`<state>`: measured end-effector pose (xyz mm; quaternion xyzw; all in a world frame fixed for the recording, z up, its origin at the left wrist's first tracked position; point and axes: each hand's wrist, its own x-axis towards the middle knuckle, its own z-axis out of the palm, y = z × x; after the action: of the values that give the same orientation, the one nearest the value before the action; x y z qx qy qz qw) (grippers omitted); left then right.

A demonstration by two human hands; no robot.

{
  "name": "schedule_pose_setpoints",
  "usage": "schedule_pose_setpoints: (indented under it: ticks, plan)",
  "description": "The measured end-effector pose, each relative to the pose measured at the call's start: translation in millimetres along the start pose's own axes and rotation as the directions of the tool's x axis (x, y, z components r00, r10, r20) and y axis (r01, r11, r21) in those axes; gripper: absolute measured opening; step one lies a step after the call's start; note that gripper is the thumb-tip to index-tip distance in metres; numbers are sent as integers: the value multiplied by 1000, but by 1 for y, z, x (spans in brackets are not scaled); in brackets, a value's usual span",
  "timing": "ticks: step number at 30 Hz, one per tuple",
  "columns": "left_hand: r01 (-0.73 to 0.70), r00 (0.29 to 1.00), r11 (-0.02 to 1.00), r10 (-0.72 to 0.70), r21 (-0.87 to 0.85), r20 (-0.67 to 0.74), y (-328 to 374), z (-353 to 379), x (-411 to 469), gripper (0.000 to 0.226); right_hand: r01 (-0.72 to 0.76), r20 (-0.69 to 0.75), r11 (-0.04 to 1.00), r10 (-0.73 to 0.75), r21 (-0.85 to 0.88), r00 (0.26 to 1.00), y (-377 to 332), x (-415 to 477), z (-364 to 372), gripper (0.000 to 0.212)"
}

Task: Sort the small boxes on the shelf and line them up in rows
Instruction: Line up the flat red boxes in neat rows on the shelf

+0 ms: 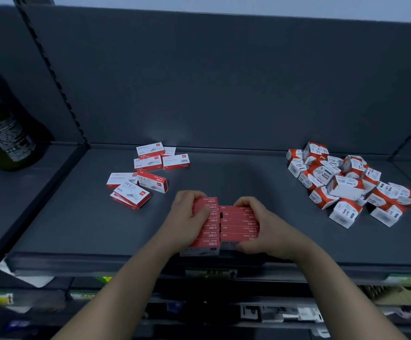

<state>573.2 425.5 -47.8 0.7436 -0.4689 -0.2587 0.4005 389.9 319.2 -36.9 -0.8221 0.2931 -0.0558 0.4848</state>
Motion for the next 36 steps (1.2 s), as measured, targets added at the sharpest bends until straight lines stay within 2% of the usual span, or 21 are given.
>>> schedule_pose_setpoints:
  ticks: [5, 10, 14, 16, 18, 21, 24, 27, 32, 34, 36]
  plan:
    - [10, 999, 1000, -10, 13, 34, -1, 0, 0, 23, -12, 28, 999, 12, 30, 1000, -2, -7, 4, 74]
    - [16, 998, 999, -18, 43, 54, -1, -1, 0, 26, -36, 19, 999, 36, -11, 999, -2, -15, 7, 79]
    - [-43, 999, 995, 43, 86, -4, -1, -10, -3, 43, -47, 46, 999, 47, -4, 998, -7, -12, -6, 93]
    - [-89, 990, 987, 103, 137, -100, -2, -26, -1, 40, -22, -5, 1000, 22, -9, 1000, -11, -3, -16, 81]
    - [-118, 964, 968, 166, 222, -209, -5, -47, 5, 31, 22, -76, 993, -30, -113, 997, -20, 13, -23, 58]
    - [-45, 936, 904, 186, 425, -298, -21, -81, 19, 33, 86, -131, 953, -129, -292, 983, -36, 48, -24, 40]
    - [109, 967, 821, 45, 561, -253, -38, -102, 37, 43, 121, -97, 912, -172, -392, 980, -47, 93, -19, 41]
    - [129, 987, 766, -41, 629, -153, -44, -108, 53, 39, 161, -74, 888, -212, -431, 974, -61, 136, -11, 43]
    - [142, 986, 768, -54, 625, -157, -39, -109, 65, 17, 162, -8, 874, -186, -458, 983, -69, 187, 5, 47]
    - [185, 979, 831, -106, 525, -176, -38, -111, 64, 12, 177, -1, 848, -205, -500, 979, -63, 204, 9, 44]
    - [235, 964, 906, -171, 353, -203, -36, -114, 61, 7, 151, 0, 835, -178, -529, 984, -57, 215, 6, 39]
